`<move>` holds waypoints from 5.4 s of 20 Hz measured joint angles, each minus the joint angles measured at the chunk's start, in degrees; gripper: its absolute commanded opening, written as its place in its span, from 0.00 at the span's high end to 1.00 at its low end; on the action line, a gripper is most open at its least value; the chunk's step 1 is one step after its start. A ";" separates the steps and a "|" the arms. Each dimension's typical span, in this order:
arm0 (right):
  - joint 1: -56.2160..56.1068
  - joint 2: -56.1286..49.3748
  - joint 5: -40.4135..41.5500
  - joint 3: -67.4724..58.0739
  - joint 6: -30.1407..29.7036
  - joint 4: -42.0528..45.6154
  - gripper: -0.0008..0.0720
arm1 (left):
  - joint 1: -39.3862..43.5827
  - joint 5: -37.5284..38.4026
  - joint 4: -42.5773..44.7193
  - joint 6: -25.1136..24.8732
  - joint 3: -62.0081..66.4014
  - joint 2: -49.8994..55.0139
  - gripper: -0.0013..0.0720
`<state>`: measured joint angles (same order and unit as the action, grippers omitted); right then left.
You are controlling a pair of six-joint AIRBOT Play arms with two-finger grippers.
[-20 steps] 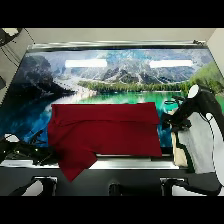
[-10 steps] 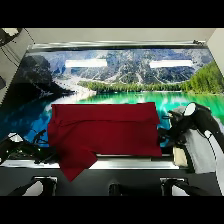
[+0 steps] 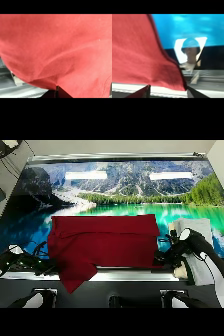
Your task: Fold the shirts.
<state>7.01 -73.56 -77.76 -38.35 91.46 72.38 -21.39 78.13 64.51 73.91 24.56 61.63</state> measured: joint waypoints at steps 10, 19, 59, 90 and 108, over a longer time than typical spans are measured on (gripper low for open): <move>0.07 0.70 6.62 -5.29 -0.48 -2.47 0.93 | 0.04 1.77 0.00 -0.44 9.09 -2.80 0.95; -0.13 -6.01 6.40 -26.43 0.13 -4.22 0.93 | 5.38 1.18 -1.05 1.77 34.16 6.29 0.95; -1.88 -26.05 2.38 -45.42 2.16 -11.17 0.93 | 19.04 1.42 -12.26 2.36 56.98 23.02 0.95; -17.18 2.38 2.16 -45.48 10.86 -22.88 0.92 | 39.69 -30.75 -22.12 8.39 49.77 23.87 0.95; -31.63 -25.51 23.08 -45.48 2.60 -41.48 0.15 | 10.29 -17.81 0.42 12.13 47.36 -11.50 0.95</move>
<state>-24.62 -99.07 -54.68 -83.83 94.06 30.89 -11.09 60.31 64.93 86.04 71.92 50.13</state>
